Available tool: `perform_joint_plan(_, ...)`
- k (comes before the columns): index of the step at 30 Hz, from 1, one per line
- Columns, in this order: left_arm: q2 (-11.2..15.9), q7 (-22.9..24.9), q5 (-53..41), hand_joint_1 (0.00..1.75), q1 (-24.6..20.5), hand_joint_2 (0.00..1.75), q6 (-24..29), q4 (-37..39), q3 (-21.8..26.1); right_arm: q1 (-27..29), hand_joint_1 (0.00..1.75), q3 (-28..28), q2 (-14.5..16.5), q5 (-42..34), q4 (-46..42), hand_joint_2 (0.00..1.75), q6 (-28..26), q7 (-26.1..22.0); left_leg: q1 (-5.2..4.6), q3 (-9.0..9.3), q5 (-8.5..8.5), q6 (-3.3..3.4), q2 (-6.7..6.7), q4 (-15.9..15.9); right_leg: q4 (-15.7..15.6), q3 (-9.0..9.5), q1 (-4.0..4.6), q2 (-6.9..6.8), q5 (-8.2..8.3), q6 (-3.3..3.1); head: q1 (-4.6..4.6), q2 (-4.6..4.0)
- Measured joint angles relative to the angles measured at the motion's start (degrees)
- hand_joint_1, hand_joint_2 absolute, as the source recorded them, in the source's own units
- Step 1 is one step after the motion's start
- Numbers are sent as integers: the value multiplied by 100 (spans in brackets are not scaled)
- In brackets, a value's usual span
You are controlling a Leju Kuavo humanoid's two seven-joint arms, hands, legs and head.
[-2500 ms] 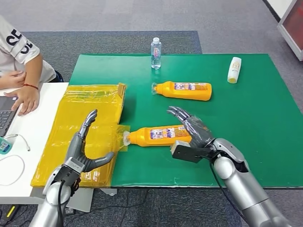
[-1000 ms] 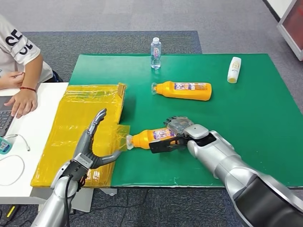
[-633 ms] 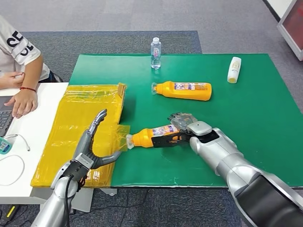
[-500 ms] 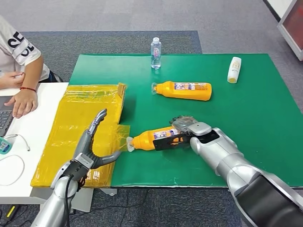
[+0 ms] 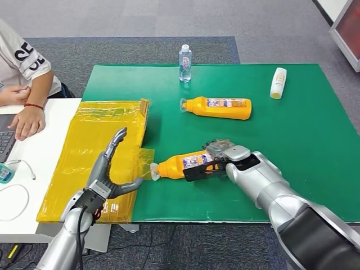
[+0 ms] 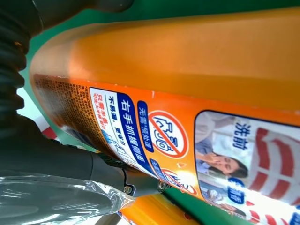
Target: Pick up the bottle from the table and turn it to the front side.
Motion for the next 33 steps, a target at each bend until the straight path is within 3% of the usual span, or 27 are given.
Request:
perform_joint_plan(2,5,-7,3,0,-2,175,0,9,2,6,175,-1,2,-36,5,175,-76,-21,0,0,0,0,0,0,0,0,0,0,0,0,0,0)
perform_joint_plan(9,13,-9,4,0,-3,175,0,17,4,154,175,-388,-58,-741,6,175,-611,-401,0,0,0,0,0,0,0,-3,0,0,0,0,0,0)
perform_joint_plan(16,28,-21,9,0,11,175,0,18,4,456,175,-1146,-439,-1619,-132,175,-948,-977,-1,-2,-1,3,-2,0,-1,0,-2,-3,0,1,0,0)
perform_joint_plan(23,49,-42,22,0,37,175,0,18,4,760,175,-1846,-911,-2239,-365,175,-978,-1413,-1,-1,-4,6,-3,0,-2,2,-3,-4,0,2,1,0)
perform_joint_plan(33,75,-86,57,0,56,175,2,18,4,1262,175,-2698,-1349,-3161,-750,175,-818,-1923,-1,-1,-4,6,-3,1,-2,3,-3,-3,2,4,-1,0)
